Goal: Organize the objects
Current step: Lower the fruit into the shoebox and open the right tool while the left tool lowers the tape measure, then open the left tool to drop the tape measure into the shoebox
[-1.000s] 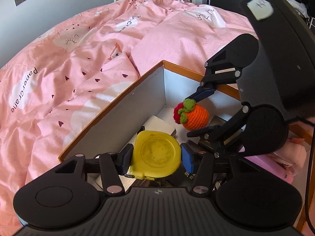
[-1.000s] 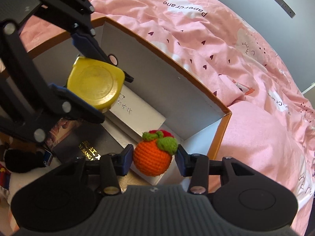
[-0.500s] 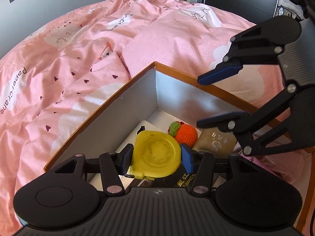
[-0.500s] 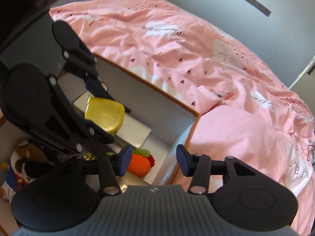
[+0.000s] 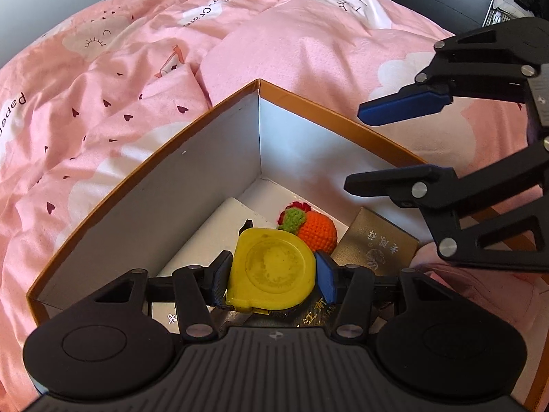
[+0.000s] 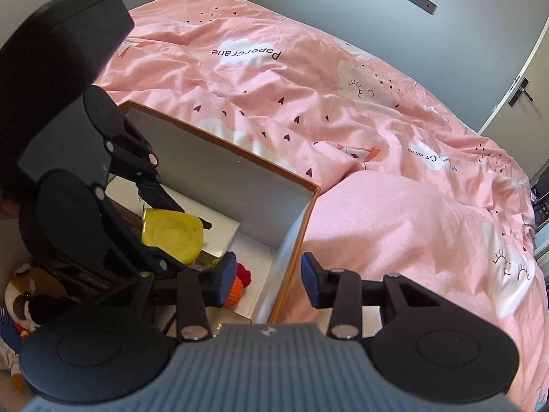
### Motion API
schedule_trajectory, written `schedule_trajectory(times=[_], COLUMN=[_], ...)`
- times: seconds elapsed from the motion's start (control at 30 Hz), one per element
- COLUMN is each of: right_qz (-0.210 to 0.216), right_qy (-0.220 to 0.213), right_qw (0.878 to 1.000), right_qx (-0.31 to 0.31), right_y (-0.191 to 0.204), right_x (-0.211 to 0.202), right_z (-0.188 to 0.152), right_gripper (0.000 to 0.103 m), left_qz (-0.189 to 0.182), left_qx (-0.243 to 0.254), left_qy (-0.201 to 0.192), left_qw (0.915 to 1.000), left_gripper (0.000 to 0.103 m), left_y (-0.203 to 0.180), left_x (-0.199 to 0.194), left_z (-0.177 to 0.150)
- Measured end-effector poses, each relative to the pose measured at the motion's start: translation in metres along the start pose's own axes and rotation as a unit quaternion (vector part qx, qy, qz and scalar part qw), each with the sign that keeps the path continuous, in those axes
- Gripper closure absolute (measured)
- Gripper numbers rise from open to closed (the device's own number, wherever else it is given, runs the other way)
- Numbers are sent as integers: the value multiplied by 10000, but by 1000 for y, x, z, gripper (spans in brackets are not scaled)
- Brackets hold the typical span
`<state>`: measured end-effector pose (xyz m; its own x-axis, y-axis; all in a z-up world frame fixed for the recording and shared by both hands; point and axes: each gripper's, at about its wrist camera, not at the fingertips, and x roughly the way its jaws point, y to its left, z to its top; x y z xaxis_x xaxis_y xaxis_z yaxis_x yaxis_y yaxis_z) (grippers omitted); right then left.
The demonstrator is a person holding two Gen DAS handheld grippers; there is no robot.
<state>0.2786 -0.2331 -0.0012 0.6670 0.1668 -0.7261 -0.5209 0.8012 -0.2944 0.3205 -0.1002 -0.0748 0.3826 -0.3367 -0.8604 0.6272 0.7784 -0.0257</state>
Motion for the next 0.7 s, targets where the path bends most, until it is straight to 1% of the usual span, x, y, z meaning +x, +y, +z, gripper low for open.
schedule_trajectory(times=[0.17,0.23,0.3,0.43,0.53,0.57,0.6,0.7], right_qz=[16,19,15,15,45,57,72,104], right_qy=[16,22,23,31,3,-19,-46,-166], right_qw=[10000,10000,10000,10000,10000,10000,10000,9998], right_qx=[-14,-33,-43,-37,-11,6,20,75], right_y=[1,3,5,4,4,5,6,11], right_x=[-1,-1,-1,-2,-5,-8,-13,-29], right_z=[-3,-4,-4,-4,-4,-4,-4,-2], right_gripper=[59,59,58,57,56,55,52,45], left_qz=[116,232,332,396,567,626,682,870], left_qx=[85,196,293,376,454,464,448,289], left_qy=[134,39,-50,-136,-246,-293,-331,-481], left_qw=[9998,9995,9990,9984,9971,9965,9961,9946], left_gripper=[44,43,40,40,39,38,38,35], left_y=[-2,-5,-8,-12,-17,-18,-20,-24], left_x=[6,4,0,-12,-28,-35,-42,-66], left_z=[-1,-4,-3,-3,-6,-7,-8,-13])
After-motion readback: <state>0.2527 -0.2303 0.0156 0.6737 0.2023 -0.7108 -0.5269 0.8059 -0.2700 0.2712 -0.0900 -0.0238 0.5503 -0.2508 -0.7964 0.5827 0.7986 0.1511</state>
